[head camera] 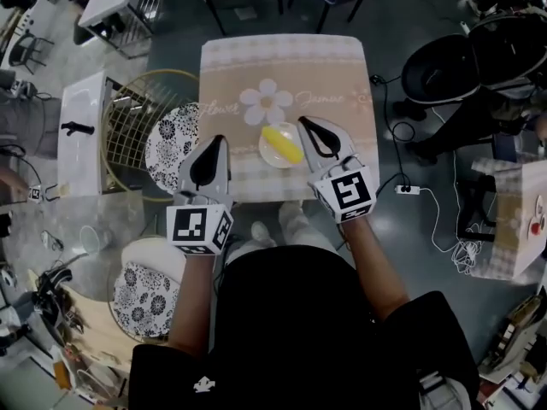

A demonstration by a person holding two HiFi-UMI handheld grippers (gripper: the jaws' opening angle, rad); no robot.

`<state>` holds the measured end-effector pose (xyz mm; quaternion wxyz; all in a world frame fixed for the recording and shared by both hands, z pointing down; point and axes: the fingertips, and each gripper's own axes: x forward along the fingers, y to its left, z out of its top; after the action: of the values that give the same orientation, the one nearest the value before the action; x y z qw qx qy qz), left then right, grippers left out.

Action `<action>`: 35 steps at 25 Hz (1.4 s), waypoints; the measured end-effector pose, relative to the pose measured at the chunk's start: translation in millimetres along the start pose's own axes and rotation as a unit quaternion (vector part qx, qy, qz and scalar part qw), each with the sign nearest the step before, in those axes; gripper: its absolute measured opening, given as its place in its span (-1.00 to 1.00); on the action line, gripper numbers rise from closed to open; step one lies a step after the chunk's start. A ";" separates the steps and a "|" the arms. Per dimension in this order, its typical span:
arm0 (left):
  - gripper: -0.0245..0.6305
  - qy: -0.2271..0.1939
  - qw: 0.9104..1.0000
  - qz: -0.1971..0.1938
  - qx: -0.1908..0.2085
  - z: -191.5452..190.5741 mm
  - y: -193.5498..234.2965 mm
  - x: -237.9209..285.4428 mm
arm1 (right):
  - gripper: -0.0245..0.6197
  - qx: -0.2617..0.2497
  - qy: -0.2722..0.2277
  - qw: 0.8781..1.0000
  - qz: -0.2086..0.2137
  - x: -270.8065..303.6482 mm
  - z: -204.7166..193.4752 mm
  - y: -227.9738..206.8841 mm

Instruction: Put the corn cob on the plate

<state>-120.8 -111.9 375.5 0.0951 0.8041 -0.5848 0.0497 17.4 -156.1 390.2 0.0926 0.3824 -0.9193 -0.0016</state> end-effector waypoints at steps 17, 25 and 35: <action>-0.91 -0.035 0.998 -0.053 0.008 12.8 -11.4 -65.5 | -0.92 -0.026 -0.019 0.998 -0.049 -46.3 25.4 56.2; -0.91 -0.044 0.997 -0.067 0.010 13.1 -13.1 -93.3 | -0.92 -0.020 -0.021 0.998 -0.064 -63.6 28.2 84.8; -0.91 -0.043 0.995 -0.088 0.014 11.7 -29.5 -108.8 | -0.92 -0.023 -0.025 0.996 -0.082 -86.6 33.4 96.9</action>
<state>-127.0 -4.3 340.6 0.0627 0.8552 -0.5143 0.0144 3.3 -28.8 349.9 0.0775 0.4545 -0.8865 -0.0399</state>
